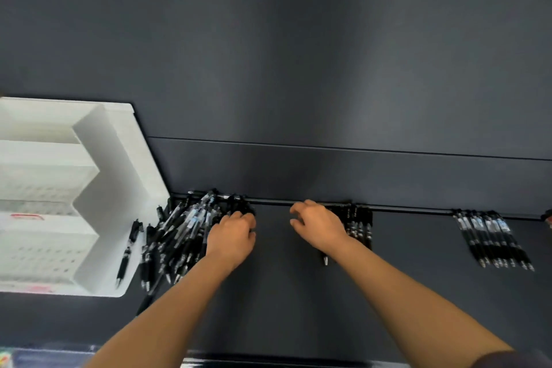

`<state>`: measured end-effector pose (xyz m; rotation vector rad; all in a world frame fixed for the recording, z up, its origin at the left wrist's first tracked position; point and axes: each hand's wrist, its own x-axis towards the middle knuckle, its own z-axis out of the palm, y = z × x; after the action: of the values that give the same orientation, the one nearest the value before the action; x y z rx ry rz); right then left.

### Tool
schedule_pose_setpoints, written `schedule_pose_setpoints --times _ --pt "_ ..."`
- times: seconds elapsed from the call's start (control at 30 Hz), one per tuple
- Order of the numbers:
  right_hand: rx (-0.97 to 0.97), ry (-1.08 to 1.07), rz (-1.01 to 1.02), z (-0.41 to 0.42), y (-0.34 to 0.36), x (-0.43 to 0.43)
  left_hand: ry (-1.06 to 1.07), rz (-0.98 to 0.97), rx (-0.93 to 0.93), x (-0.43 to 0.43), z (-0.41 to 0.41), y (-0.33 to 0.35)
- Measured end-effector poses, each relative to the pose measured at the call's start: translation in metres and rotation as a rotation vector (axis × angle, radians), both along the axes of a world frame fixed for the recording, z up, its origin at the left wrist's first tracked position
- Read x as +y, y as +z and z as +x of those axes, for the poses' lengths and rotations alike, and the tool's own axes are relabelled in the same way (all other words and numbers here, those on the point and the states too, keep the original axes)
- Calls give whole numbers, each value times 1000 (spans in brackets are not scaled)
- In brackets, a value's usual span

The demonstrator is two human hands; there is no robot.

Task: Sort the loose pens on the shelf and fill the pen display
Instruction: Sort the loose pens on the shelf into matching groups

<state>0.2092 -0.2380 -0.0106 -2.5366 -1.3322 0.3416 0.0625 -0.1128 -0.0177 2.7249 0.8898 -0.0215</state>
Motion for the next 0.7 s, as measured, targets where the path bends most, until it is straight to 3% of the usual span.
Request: schedule_pose_setpoints --times 0.33,0.7 --pt "120 -13 -151 -61 -13 60 10 -9 -77 67 -59 -9" --pt "343 -376 -128 -73 -23 96 -60 -32 -157 82 -76 -12"
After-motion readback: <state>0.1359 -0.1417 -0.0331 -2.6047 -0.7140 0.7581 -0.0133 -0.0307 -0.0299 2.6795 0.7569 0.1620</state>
